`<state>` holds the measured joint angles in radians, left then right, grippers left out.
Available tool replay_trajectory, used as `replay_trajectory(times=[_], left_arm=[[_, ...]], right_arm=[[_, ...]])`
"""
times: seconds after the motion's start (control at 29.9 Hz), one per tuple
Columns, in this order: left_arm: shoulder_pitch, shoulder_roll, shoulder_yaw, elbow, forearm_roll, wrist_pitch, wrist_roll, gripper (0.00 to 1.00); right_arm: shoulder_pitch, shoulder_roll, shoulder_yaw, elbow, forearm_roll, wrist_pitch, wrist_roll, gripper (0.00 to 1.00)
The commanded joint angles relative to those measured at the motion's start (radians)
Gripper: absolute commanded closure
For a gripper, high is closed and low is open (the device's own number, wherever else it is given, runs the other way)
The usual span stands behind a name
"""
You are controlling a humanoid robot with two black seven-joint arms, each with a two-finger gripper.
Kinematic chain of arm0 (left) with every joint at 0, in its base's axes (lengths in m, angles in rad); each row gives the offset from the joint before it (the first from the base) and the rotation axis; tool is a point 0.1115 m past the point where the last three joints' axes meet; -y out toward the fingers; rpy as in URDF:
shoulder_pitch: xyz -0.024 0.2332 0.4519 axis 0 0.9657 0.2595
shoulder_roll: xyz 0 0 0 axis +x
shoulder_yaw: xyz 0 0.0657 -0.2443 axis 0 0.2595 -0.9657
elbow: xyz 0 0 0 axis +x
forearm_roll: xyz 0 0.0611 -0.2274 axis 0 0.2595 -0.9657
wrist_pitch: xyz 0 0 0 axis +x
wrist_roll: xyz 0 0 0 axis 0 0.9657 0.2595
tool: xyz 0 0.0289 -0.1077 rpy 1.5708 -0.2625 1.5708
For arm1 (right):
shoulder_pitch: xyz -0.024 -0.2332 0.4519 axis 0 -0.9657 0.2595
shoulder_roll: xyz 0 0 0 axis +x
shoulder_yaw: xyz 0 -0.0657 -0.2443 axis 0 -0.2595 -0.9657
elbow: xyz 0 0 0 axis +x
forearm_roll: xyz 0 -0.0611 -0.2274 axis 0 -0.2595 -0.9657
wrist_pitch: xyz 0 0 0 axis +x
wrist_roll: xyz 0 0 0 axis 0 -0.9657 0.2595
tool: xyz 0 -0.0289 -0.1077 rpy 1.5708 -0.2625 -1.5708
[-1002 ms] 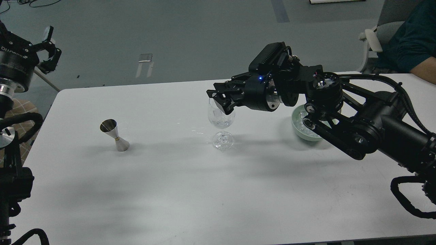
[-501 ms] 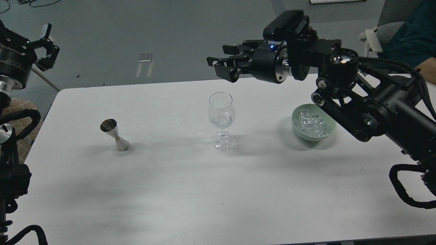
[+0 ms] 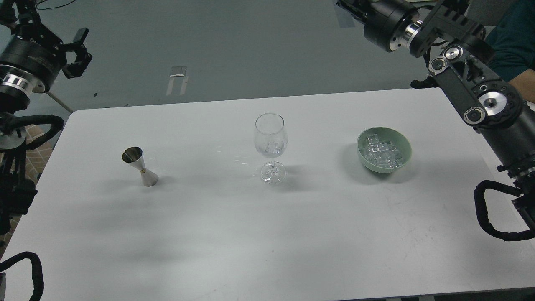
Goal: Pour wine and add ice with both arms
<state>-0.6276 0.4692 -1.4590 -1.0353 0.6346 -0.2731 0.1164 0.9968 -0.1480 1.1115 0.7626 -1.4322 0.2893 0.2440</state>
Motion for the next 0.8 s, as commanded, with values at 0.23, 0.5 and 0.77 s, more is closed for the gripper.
replay_trajectory(times=[0.23,0.5,0.77], left_arm=[[-0.021,-0.098,0.063,0.069,-0.018,-0.216,-0.070,0.02],[-0.012,-0.187,0.058,0.070,-0.022,-0.216,-0.029,0.02],[-0.037,-0.236,0.061,0.109,-0.061,-0.216,-0.020,0.02]], right_arm=[[-0.017,0.080,0.043,-0.111,0.470,0.037,0.057,0.00],[-0.075,0.079,0.086,-0.143,0.639,0.186,0.044,0.00],[-0.092,0.082,0.139,-0.140,0.642,0.134,0.046,0.00]])
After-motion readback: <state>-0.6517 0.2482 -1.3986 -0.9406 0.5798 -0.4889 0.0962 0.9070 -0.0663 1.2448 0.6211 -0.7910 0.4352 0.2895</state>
